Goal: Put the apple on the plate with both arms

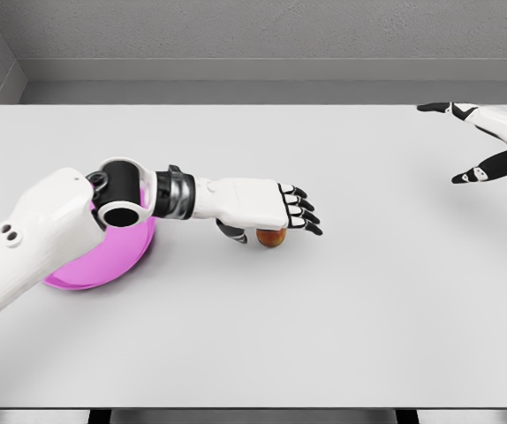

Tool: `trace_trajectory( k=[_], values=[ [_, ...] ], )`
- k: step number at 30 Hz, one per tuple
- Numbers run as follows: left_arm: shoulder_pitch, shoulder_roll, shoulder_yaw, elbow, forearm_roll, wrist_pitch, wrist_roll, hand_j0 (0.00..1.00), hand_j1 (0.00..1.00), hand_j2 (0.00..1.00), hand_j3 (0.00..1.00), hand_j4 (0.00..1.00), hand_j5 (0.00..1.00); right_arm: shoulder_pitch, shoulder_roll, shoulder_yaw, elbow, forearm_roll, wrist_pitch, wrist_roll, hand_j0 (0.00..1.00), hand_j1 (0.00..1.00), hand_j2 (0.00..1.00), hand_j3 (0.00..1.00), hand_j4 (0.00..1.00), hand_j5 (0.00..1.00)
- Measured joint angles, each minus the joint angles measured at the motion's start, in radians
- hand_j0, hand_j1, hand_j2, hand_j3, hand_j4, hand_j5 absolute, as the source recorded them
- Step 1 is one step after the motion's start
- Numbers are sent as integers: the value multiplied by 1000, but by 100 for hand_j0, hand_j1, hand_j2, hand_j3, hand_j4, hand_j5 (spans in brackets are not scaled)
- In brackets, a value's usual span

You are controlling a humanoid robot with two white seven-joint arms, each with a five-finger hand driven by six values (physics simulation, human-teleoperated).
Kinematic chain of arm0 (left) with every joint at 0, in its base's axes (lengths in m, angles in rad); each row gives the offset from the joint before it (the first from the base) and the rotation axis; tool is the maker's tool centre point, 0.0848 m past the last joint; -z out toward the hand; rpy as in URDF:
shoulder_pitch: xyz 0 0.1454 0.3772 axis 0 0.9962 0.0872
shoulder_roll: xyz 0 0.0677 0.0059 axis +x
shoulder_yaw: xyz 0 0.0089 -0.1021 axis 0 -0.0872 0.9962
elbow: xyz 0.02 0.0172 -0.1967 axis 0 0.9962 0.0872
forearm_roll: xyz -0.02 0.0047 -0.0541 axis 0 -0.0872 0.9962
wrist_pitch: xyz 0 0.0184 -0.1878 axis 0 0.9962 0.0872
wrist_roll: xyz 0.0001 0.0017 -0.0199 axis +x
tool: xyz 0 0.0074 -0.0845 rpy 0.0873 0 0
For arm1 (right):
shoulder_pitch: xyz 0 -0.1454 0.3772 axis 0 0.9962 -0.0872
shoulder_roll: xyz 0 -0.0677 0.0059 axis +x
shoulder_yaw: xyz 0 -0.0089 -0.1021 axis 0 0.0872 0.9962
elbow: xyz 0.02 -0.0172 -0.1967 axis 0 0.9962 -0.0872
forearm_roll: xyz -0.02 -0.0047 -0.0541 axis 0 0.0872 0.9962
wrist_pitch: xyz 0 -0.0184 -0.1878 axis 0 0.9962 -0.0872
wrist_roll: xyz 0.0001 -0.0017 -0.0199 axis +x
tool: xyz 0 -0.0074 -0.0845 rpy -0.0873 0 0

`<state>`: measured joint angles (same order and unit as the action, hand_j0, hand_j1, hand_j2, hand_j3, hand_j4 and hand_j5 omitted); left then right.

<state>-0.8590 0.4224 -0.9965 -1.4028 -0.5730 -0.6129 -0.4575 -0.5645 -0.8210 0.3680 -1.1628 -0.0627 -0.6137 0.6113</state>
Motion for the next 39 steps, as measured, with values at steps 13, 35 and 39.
trace_trajectory(
  k=[13,35,39],
  values=[
    [-5,-26,-22,73,-16,0,0,98,98,98,98,98,98,0,-2,1,-5,0,0,0,100,100,100,100,100,100],
    [-9,-58,-43,126,-54,0,0,86,86,86,86,86,86,0,-2,1,-7,1,0,0,100,100,100,100,100,100],
    [-9,-62,-48,128,-56,0,1,86,86,86,86,86,86,0,-3,1,-7,1,0,0,100,100,100,100,100,100]
  ],
)
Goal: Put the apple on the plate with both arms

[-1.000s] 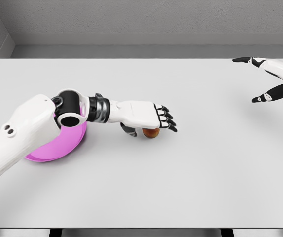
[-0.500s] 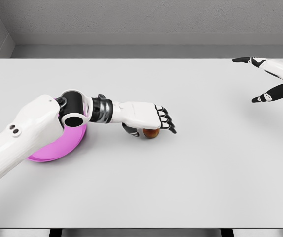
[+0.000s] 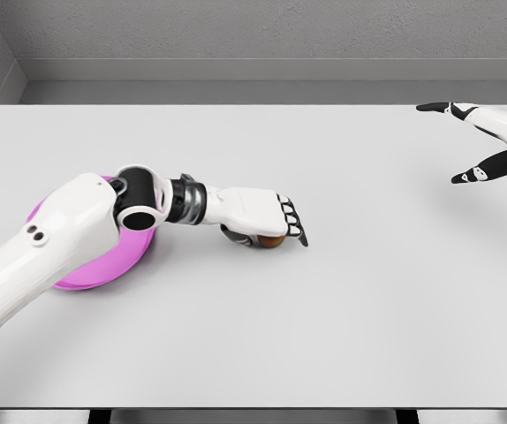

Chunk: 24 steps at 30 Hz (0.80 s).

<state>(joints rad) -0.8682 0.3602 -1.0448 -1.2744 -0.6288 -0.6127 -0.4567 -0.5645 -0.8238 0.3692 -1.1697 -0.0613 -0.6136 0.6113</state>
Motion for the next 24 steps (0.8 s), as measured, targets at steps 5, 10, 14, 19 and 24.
trace_trajectory(
  k=[5,10,14,19,24],
  values=[
    [-6,-3,-2,1,0,0,0,86,86,86,86,86,86,11,-1,1,0,0,0,0,100,100,100,100,100,100],
    [-9,-4,-2,0,2,0,-1,86,86,86,86,86,86,11,-1,0,0,0,0,0,100,100,100,100,100,100],
    [-9,-4,-2,0,1,0,-1,84,84,84,84,84,84,11,-1,0,0,0,0,0,100,100,100,100,100,100],
    [-9,-4,-2,0,1,0,-1,76,76,76,76,76,76,12,-1,0,1,0,0,0,100,100,100,100,100,100],
    [-9,-4,-6,0,1,0,-1,73,73,73,73,73,73,14,-1,0,1,0,0,0,100,100,100,100,100,100]
  ],
)
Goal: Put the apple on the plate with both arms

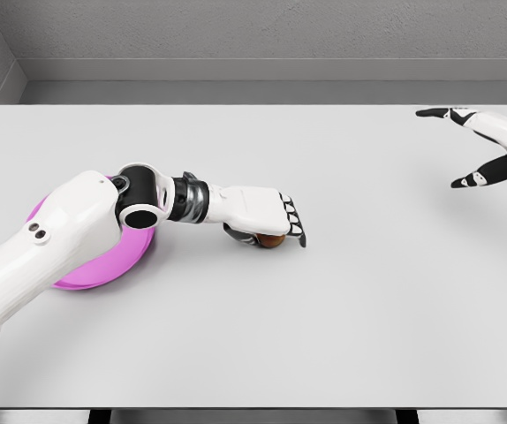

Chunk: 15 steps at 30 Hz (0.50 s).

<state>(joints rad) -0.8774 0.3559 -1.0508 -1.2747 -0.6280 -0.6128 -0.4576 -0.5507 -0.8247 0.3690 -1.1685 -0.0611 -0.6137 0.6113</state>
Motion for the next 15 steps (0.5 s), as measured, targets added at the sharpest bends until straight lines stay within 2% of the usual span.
trace_trajectory(
  k=[4,9,15],
  values=[
    [0,0,-9,0,0,0,0,69,69,69,69,69,69,-2,-1,0,0,0,0,0,100,100,100,100,100,100],
    [2,0,-13,-1,0,0,0,58,58,58,58,58,58,-2,-1,0,0,0,0,0,100,100,100,100,100,100],
    [-5,4,-13,-1,0,0,0,51,51,51,51,51,51,0,-1,0,0,0,0,0,100,100,100,100,100,100]
  ],
)
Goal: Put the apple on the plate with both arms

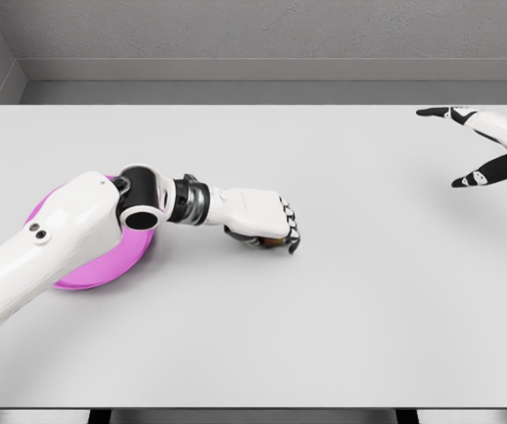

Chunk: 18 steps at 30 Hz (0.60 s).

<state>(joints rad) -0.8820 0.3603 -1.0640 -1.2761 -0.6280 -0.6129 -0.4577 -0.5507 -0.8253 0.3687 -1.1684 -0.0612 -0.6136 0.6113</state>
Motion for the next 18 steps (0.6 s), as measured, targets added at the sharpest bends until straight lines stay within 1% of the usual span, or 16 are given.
trace_trajectory(
  k=[4,5,10,11,15,18],
  values=[
    [-5,6,0,0,1,0,0,47,47,47,47,47,47,0,0,0,0,0,0,0,100,100,100,100,100,100],
    [-9,7,0,0,1,0,0,45,45,45,45,45,45,0,0,0,0,0,0,0,100,100,100,100,100,100],
    [-18,22,3,-2,6,0,0,44,44,44,44,44,44,3,1,0,0,0,0,0,100,100,100,100,100,100],
    [-23,31,5,-4,12,0,0,42,42,42,42,42,42,3,1,0,0,0,0,0,100,100,100,100,100,100],
    [-29,96,22,-11,73,0,1,39,39,39,39,39,39,5,1,0,0,0,0,0,100,100,100,100,100,100],
    [-28,180,57,-23,135,0,1,38,38,38,38,38,38,3,-6,0,0,0,0,0,100,100,100,100,100,100]
  ],
)
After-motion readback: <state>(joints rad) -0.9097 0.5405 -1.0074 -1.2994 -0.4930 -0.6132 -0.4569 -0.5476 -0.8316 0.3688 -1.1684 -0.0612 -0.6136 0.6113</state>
